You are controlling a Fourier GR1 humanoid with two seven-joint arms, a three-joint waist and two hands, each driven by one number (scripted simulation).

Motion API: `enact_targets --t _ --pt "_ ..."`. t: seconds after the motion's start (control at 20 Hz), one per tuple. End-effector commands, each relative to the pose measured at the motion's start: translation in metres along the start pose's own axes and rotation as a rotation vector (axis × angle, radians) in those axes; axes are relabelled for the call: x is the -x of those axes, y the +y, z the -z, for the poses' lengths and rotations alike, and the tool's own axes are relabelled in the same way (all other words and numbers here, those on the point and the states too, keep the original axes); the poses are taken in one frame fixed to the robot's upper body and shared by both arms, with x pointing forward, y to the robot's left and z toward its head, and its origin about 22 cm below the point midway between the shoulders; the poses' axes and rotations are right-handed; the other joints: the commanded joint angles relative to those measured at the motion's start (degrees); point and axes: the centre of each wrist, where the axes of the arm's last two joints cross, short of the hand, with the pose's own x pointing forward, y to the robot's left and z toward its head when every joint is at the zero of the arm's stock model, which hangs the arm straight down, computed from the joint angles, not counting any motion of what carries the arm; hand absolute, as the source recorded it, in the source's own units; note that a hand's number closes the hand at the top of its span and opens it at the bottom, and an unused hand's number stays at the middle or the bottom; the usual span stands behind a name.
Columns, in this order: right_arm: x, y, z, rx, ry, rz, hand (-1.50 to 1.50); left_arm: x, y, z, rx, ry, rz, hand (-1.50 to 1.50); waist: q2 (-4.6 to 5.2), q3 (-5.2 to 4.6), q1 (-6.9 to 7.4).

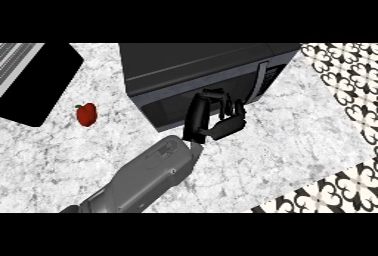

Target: Pick up the milk, place it into the microwave and close the microwave

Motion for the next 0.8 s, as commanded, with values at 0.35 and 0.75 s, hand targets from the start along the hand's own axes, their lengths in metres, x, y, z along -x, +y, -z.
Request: enact_targets --t 0.35,0.75 --pt "-0.013 -0.022 0.007 0.002 -0.006 -0.037 -1.50 -0.010 0.005 0.026 -0.038 -0.063 -0.008 1.50 0.63 0.09 -0.56" --pt "-0.031 -0.039 0.016 -0.007 -0.029 -0.091 -1.50 -0.007 0.004 0.025 -0.047 -0.079 -0.012 1.50 0.77 0.15 -1.21"
